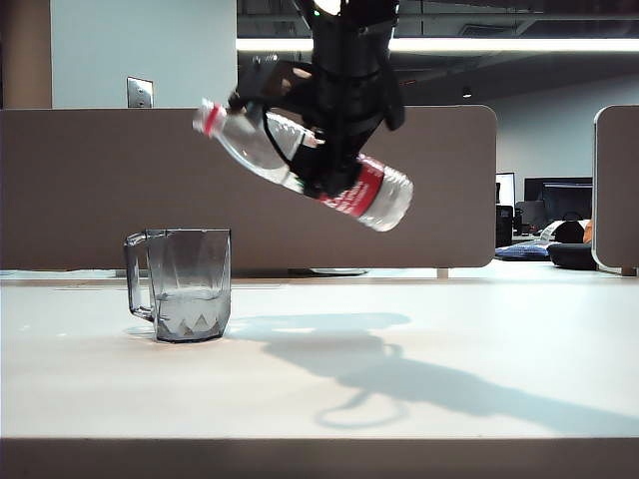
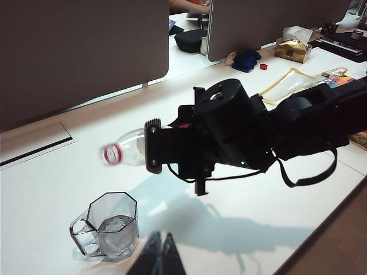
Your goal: Pick up the mineral water bottle on the table and pour water into the mug until it's half full.
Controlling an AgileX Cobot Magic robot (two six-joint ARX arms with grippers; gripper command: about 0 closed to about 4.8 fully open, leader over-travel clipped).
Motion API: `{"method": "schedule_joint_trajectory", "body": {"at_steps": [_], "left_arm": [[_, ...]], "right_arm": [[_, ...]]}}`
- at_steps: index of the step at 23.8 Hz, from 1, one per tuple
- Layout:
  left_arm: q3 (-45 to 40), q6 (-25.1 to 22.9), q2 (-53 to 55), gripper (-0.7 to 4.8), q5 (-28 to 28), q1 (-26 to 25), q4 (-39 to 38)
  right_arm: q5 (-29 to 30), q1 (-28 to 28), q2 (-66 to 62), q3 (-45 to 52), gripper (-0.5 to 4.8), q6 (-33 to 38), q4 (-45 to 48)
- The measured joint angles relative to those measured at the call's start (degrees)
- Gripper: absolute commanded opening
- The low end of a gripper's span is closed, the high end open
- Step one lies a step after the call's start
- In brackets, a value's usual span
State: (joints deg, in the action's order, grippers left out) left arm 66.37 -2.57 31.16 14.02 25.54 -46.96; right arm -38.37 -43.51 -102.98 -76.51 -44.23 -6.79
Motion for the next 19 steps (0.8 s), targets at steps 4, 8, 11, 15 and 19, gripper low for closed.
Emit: {"method": "schedule_joint_trajectory", "body": {"at_steps": [4, 8, 11, 15, 19], "left_arm": [[0.00, -0.22, 0.00, -0.05, -1.16, 0.00, 0.00], [0.00, -0.39, 0.02, -0.05, -1.20, 0.00, -0.02], [0.00, -0.39, 0.02, -0.05, -1.18, 0.00, -0.85], [0.00, -0.39, 0.02, -0.05, -1.18, 0.00, -2.08], [0.00, -0.42, 0.02, -0.05, -1.20, 0.00, -2.58]], "right_arm": [[1.66, -0.26, 0.00, 0.00, 2.70, 16.76, 0.00], [3.23, 0.17, 0.02, 0.00, 2.69, 32.48, 0.02], [4.70, 0.92, 0.02, 0.02, 2.59, 42.84, 0.00], [5.51, 1.53, 0.07, 0.04, 2.32, 46.71, -0.04], [5.90, 1.97, 0.46, 0.76, 2.33, 47.23, -0.04]]}}
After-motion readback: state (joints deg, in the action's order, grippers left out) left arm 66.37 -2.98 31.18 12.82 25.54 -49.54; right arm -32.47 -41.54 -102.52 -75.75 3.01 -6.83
